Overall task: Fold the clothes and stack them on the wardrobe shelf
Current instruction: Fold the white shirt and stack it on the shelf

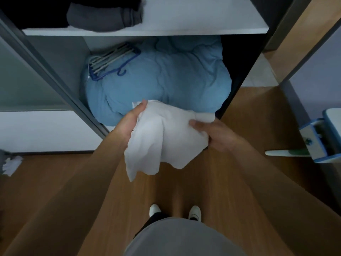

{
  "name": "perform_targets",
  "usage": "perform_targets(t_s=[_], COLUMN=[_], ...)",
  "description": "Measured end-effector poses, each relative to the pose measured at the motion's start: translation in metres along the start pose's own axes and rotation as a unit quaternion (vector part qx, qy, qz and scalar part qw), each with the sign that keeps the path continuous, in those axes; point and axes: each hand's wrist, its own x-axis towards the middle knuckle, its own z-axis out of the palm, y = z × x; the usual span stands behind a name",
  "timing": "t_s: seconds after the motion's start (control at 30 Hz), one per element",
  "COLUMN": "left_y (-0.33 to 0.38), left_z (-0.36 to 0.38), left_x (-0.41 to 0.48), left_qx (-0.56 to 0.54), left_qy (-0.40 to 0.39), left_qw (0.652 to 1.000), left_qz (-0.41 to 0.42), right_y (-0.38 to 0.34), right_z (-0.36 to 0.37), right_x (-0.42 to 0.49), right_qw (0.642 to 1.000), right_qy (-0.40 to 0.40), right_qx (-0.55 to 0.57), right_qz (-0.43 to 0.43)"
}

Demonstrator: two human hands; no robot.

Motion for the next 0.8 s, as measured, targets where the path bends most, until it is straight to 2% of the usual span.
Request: perform_targets(t_s=[0.07,0.13,0.17,0.23,0.3,0.47,0.67,0.8], left_y=[-0.002,-0.01,-0.015,-0.022,-0.023,-0.014,-0.009,-0.001], left_z=[-0.018,-0.025,-0.023,-0.017,-0.017,-0.034,-0.045,-0.052], left_x=[-0.003,-0.009,-0.009,-0.006,-0.006,-0.008,-0.006,-0.009], left_qx=[-0.024,0.045,0.093,0.131,0.1,0.043,0.089,0.105], left_qy=[-0.052,-0.101,-0.104,-0.056,-0.012,-0.041,0.006,-0.003], left_qw=[0.998,0.992,0.988,0.989,0.994,0.998,0.994,0.99], left_qz=[-0.018,-0.059,-0.064,-0.048,-0.035,0.006,0.058,0.094], right_y=[-0.013,-0.016,-0.012,0.003,0.01,0.002,0.009,-0.005], right_z=[0.003,-0.005,-0.007,-0.011,-0.013,-0.016,0.003,0.011], right_x=[0.005,0.006,0.005,0.003,0.003,0.009,0.019,0.028], right_qw=[0.996,0.99,0.991,0.995,0.996,0.988,0.987,0.979], right_qy=[0.049,0.083,0.085,0.063,0.048,0.081,0.159,0.199], right_qx=[0.068,0.114,0.101,0.044,0.018,0.122,-0.001,-0.048], right_qz=[-0.019,0.007,0.03,0.071,0.072,0.051,0.008,-0.017])
